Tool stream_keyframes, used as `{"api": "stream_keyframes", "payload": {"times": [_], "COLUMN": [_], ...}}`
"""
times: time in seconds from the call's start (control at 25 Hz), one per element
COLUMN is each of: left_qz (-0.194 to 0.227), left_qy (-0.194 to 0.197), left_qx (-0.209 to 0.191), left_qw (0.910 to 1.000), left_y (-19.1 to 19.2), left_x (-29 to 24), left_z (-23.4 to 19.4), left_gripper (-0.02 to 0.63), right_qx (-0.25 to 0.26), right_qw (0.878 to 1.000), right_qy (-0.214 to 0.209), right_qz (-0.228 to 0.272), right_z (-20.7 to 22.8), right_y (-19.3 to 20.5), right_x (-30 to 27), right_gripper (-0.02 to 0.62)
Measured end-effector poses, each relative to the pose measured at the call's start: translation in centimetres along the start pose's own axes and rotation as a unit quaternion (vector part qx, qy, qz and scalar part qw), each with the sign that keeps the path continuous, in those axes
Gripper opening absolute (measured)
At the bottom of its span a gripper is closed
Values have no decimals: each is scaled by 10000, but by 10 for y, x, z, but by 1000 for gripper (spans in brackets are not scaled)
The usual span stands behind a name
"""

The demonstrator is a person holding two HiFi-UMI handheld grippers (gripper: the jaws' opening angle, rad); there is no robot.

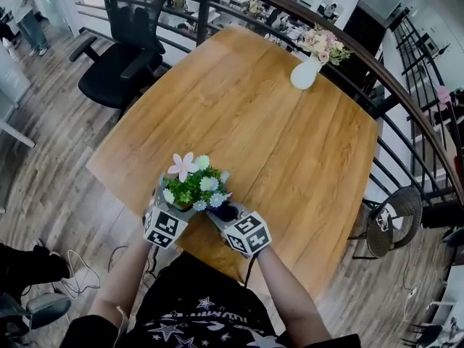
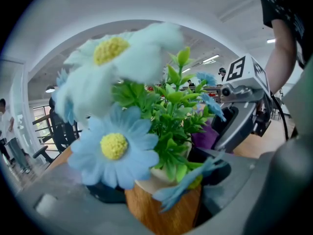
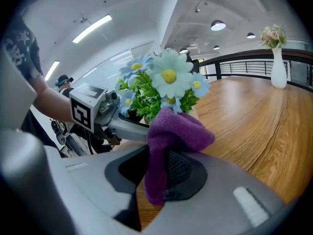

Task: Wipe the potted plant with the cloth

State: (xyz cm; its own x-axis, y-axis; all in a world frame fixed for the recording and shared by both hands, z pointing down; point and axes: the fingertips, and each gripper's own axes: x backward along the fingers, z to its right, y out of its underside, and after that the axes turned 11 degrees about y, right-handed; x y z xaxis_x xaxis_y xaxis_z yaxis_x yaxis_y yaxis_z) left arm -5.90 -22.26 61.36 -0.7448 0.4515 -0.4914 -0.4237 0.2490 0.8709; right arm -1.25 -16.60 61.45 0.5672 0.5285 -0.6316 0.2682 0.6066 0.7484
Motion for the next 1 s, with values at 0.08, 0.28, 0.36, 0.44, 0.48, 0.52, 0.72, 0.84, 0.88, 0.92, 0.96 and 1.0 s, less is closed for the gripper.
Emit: {"api": "stream_keyframes", "payload": {"times": [0.08,0.28,0.36,0.44,0.48,0.52,0.72,0.84,0.88,0.92,0.96,1.0], "left_qz": [-27,-56,-48,-26,-9,-2,4,30,27,20,9,2], "left_qy": [-2,-1,35,116,169,223,550,899,1027,1157,1288,1421], "left_qx": [13,27,9,-48,-91,-131,-341,-541,-620,-703,-784,-863], "left_qw": [10000,10000,10000,9999,9998,9997,9979,9945,9928,9908,9886,9861], "left_y": [2,2,2,2,2,2,4,6,7,7,8,8], "left_x": [0,1,1,2,3,4,6,10,11,12,13,13], "left_z": [0,1,2,5,6,7,12,18,20,23,25,27], "left_gripper": [423,423,423,423,423,423,423,423,423,423,423,423], "right_qx": [-64,-221,-245,-284,-316,-359,-680,-759,-761,-751,-735,-718], "right_qw": [10000,9997,9997,9996,9995,9993,9967,9946,9940,9936,9933,9931], "right_qy": [-33,-49,-53,-19,18,66,439,708,779,839,889,932], "right_qz": [25,46,21,-8,-18,-23,19,36,39,39,33,20], "right_z": [-4,-4,-2,2,5,9,36,51,55,58,60,63], "right_y": [1,4,7,11,14,17,28,30,31,30,30,30], "right_x": [0,6,11,18,22,27,50,61,63,65,67,69], "right_gripper": [89,89,89,89,91,91,91,91,91,91,91,91]}}
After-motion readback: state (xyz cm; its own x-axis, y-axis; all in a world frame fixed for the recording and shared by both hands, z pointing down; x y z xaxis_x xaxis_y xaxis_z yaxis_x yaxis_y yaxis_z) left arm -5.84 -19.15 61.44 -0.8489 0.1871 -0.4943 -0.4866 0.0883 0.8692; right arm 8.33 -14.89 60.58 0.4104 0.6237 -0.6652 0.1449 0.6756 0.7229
